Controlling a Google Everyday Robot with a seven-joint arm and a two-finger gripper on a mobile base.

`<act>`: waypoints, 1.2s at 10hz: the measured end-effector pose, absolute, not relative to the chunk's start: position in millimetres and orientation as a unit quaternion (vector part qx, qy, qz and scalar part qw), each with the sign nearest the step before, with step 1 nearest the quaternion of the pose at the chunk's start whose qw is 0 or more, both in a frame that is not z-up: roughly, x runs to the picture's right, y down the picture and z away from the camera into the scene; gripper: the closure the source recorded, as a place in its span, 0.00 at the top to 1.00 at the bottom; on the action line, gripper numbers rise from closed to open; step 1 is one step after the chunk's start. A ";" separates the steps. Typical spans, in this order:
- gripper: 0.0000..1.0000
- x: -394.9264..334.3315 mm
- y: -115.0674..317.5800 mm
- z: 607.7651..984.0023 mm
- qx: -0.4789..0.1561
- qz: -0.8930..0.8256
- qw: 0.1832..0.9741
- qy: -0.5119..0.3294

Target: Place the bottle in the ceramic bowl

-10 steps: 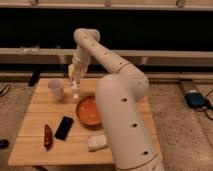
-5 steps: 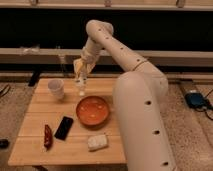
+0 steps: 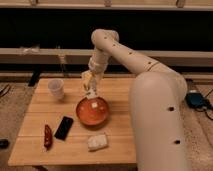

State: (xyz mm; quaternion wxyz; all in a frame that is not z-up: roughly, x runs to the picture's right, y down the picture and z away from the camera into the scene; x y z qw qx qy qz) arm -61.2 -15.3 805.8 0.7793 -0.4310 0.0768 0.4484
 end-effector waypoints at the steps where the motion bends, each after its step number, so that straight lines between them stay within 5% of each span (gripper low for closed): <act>1: 0.15 -58.4 -3.0 807.4 -0.434 0.441 0.781 0.086; 7: 0.76 -54.1 40.4 831.5 -0.425 0.434 0.786 0.113; 12: 0.80 -57.1 45.7 829.7 -0.427 0.432 0.788 0.104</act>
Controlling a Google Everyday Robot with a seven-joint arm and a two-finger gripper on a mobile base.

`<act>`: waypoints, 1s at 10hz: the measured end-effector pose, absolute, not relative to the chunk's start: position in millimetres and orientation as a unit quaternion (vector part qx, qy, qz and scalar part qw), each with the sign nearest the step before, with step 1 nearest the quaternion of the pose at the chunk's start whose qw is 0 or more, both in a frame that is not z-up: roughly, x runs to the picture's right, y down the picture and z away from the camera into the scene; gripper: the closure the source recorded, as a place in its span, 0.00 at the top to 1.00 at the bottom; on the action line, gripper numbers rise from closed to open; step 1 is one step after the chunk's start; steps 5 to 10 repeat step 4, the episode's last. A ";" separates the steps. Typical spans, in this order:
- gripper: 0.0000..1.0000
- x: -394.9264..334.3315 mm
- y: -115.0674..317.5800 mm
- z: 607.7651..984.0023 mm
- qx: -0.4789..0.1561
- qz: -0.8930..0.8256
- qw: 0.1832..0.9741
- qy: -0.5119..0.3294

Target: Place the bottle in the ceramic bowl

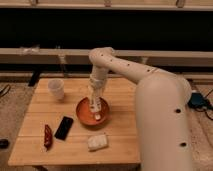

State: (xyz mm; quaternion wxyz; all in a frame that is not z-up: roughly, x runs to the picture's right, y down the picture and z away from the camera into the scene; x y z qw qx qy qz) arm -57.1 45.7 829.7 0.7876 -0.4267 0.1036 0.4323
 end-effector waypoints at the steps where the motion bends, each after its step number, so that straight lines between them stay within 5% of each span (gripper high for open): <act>1: 0.80 -56.6 45.6 829.6 -0.427 0.432 0.788 0.103; 10: 0.80 -57.5 45.6 829.6 -0.427 0.432 0.788 0.103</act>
